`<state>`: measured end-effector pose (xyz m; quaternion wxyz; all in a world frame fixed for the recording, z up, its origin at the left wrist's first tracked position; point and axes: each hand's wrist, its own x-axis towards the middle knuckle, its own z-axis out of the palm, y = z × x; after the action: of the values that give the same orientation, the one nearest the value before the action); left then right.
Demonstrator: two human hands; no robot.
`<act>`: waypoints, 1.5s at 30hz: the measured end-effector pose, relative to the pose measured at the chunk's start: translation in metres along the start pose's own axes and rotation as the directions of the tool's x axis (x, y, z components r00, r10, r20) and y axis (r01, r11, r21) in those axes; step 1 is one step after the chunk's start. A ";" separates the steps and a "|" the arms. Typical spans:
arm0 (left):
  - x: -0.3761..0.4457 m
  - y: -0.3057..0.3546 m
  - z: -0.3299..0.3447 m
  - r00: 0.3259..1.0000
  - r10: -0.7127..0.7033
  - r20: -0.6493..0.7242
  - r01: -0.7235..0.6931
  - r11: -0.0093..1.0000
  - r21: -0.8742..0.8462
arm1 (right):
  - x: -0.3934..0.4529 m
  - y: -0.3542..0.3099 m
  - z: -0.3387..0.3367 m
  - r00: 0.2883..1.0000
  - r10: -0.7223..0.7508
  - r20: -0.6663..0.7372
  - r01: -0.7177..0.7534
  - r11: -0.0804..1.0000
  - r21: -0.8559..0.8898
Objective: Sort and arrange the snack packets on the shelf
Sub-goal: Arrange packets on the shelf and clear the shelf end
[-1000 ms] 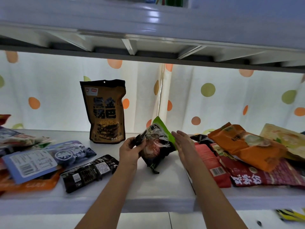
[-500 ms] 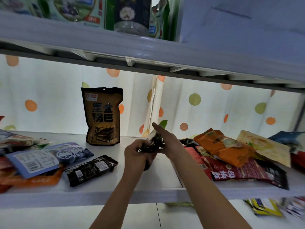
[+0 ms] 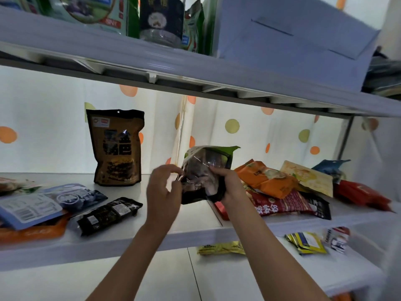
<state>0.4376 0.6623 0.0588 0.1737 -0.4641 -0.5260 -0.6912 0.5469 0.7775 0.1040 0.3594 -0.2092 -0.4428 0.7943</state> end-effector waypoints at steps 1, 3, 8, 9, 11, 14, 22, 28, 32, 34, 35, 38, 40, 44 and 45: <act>0.005 -0.001 -0.004 0.997 -0.068 -0.033 0.069 0.997 0.034 | -0.003 0.002 -0.001 0.999 -0.017 0.043 0.015 0.999 0.050; 0.019 -0.001 -0.008 0.912 -0.388 0.132 0.391 0.920 0.002 | -0.006 0.007 -0.001 0.995 -0.035 0.099 0.025 0.995 0.093; 0.022 -0.012 -0.019 0.621 -0.611 0.491 0.771 0.589 -0.243 | -0.004 0.010 0.006 0.980 0.014 0.198 -0.014 1.000 0.001; 0.019 -0.018 -0.022 0.652 -0.607 0.454 0.750 0.604 -0.269 | 0.001 0.013 0.006 0.984 0.010 0.178 0.006 0.996 -0.088; 0.014 -0.031 -0.025 0.703 -0.610 0.364 0.710 0.632 -0.311 | 0.009 0.019 0.009 0.993 -0.013 0.121 0.052 0.945 -0.323; 0.010 -0.050 -0.026 0.709 -0.667 0.227 0.702 0.638 -0.318 | 0.014 0.030 0.014 0.994 0.048 0.098 0.011 0.846 -0.533; 0.014 -0.095 -0.024 0.747 -0.638 0.185 0.663 0.737 -0.134 | 0.045 0.058 0.026 0.992 -0.030 -0.123 -0.029 0.894 -0.447; 0.032 -0.123 -0.002 0.929 -0.358 0.092 0.329 0.914 0.238 | 0.086 0.047 0.039 0.964 -0.129 -0.232 0.055 0.951 -0.303; 0.026 -0.147 0.004 0.974 -0.187 0.130 0.097 0.857 0.507 | 0.124 0.044 0.050 0.962 -0.109 -0.250 0.064 0.982 -0.180; 0.026 -0.156 0.006 0.971 -0.144 0.193 0.000 0.800 0.599 | 0.144 0.050 0.052 0.954 -0.106 -0.281 0.068 0.988 -0.140; 0.026 -0.159 0.008 0.963 -0.133 0.232 -0.048 0.767 0.640 | 0.151 0.054 0.051 0.957 -0.095 -0.274 0.057 0.988 -0.143; 0.026 -0.162 0.007 0.950 -0.136 0.279 -0.104 0.707 0.699 | 0.164 0.066 0.048 0.985 0.006 -0.174 -0.033 0.988 -0.151; 0.025 -0.161 0.006 0.951 -0.163 0.261 -0.075 0.699 0.711 | 0.171 0.071 0.049 0.989 0.085 -0.120 -0.105 0.979 -0.177; 0.025 -0.159 0.006 0.951 -0.178 0.254 -0.064 0.690 0.721 | 0.176 0.073 0.055 0.965 0.251 -0.079 -0.262 0.888 -0.379; 0.025 -0.158 0.006 0.951 -0.179 0.252 -0.061 0.690 0.721 | 0.177 0.073 0.054 0.967 0.231 -0.105 -0.253 0.854 -0.454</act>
<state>0.3124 0.7348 -0.0098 0.2365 -0.4411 -0.7896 -0.3550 0.3683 0.8559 0.0674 0.2065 -0.3614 -0.5811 0.6993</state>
